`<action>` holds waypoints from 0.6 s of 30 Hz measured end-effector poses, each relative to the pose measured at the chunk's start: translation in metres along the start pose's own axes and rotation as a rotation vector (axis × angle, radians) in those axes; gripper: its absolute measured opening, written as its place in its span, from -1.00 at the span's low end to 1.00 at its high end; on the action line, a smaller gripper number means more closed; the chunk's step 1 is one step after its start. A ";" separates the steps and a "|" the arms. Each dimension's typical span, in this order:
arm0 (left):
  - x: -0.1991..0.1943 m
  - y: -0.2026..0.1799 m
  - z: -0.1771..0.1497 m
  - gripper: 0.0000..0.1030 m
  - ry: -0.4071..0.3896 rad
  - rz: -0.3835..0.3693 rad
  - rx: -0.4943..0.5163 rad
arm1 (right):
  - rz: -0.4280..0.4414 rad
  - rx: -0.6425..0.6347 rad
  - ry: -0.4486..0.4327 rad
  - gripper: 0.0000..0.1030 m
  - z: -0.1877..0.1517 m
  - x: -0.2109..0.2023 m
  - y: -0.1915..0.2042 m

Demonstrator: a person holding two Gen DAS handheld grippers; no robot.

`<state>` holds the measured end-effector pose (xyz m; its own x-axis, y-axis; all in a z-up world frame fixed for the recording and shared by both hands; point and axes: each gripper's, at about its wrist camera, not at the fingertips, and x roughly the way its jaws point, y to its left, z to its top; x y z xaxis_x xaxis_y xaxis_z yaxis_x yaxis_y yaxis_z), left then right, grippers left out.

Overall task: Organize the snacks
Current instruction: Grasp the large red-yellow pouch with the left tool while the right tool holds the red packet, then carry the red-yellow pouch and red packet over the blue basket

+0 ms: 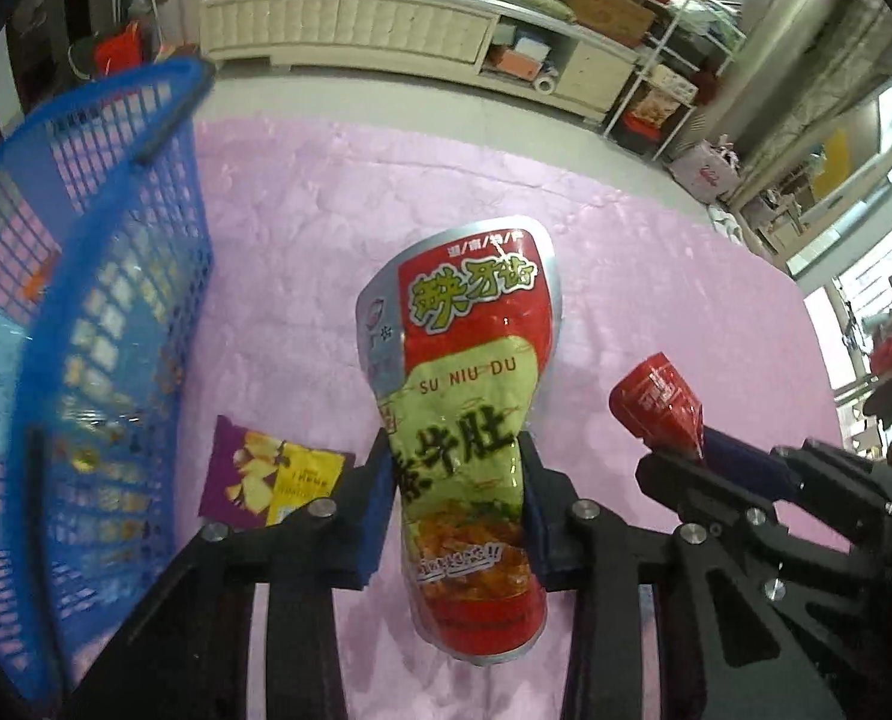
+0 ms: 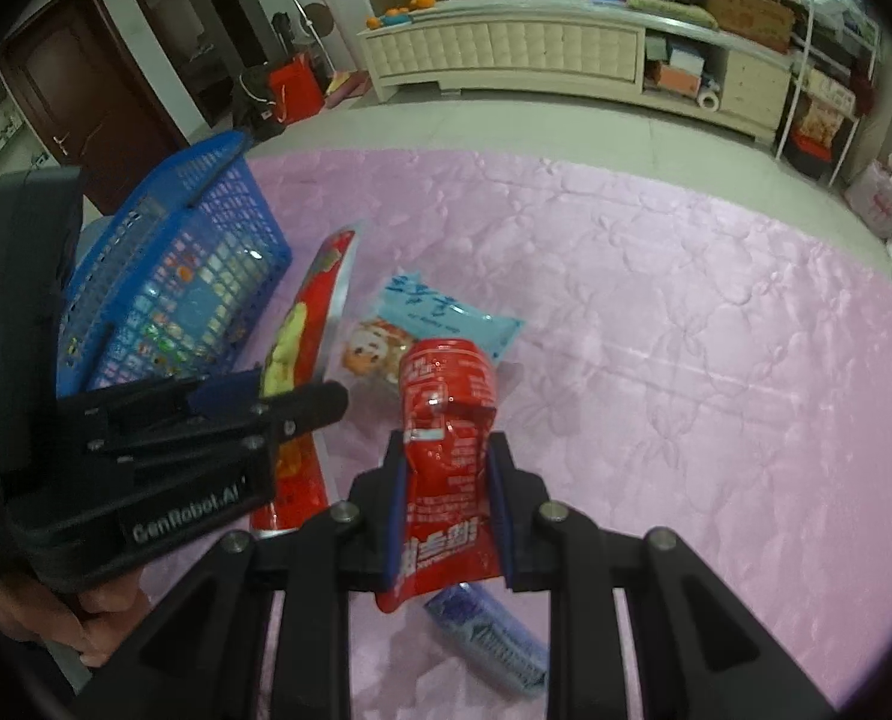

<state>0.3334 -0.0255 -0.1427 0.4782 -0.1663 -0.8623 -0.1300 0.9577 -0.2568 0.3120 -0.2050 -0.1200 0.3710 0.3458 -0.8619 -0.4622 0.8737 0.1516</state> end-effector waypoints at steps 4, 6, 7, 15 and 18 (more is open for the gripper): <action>-0.030 -0.001 -0.008 -0.33 -0.044 -0.017 0.028 | 0.008 0.043 -0.014 -0.46 -0.006 -0.031 0.014; -0.046 0.002 -0.014 -0.33 -0.060 -0.029 0.040 | 0.002 0.055 -0.017 -0.46 -0.009 -0.041 0.021; -0.054 0.003 -0.018 -0.33 -0.064 -0.032 0.046 | -0.018 0.047 -0.027 -0.46 -0.011 -0.051 0.028; -0.108 0.019 -0.032 -0.33 -0.117 -0.044 0.069 | -0.061 0.028 -0.090 -0.46 -0.017 -0.101 0.070; -0.126 0.030 -0.039 -0.33 -0.144 -0.036 0.075 | -0.045 0.035 -0.107 -0.45 -0.020 -0.109 0.084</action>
<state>0.2352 0.0148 -0.0583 0.6018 -0.1702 -0.7803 -0.0479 0.9676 -0.2480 0.2163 -0.1761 -0.0231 0.4757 0.3392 -0.8116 -0.4153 0.9000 0.1327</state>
